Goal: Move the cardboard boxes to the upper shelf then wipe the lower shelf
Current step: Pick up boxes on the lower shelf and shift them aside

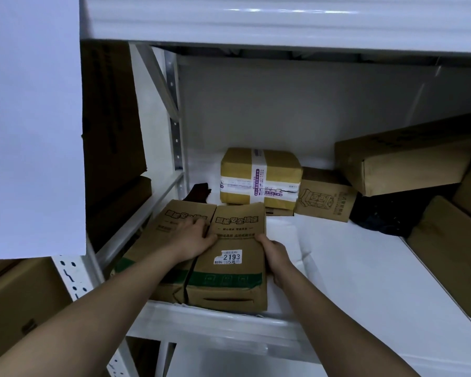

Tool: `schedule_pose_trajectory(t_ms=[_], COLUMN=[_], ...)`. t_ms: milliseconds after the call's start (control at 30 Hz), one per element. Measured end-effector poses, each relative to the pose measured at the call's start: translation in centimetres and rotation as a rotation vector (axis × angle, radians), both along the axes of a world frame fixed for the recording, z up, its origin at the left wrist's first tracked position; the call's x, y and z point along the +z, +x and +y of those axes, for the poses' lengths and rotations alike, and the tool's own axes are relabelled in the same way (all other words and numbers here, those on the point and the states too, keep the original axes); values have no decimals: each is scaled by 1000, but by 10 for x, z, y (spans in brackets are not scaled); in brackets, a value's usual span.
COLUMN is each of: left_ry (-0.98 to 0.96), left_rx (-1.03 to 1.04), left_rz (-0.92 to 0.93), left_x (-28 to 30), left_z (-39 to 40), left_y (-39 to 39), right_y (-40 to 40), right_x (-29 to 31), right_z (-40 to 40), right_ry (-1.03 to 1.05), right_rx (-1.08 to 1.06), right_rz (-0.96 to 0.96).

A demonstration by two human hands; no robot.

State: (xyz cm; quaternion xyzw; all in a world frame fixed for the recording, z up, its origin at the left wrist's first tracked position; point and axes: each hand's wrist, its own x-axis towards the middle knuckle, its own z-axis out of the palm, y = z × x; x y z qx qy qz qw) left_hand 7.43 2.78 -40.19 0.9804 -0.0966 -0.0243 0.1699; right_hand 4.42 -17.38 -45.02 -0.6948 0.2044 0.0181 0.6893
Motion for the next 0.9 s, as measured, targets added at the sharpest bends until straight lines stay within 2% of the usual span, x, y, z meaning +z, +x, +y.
schedule_pose_trajectory(t_ms=[133, 300, 500, 733, 900], left_ry=[28, 27, 30, 160, 174], left_rx=[-24, -41, -82, -186, -269], left_rz=[-9, -20, -30, -3, 25], left_x=[-4, -8, -9, -11, -11], left_z=[-4, -12, -24, -41, -56], left_y=[1, 3, 4, 6, 2], right_y=[0, -1, 0, 0, -1], right_x=[3, 3, 0, 0, -4], right_z=[0, 0, 1, 0, 0], right_ry=[-182, -308, -481, -484, -562], right_rx=[-17, 79, 85, 99, 96], right_rz=[1, 27, 43, 29, 0])
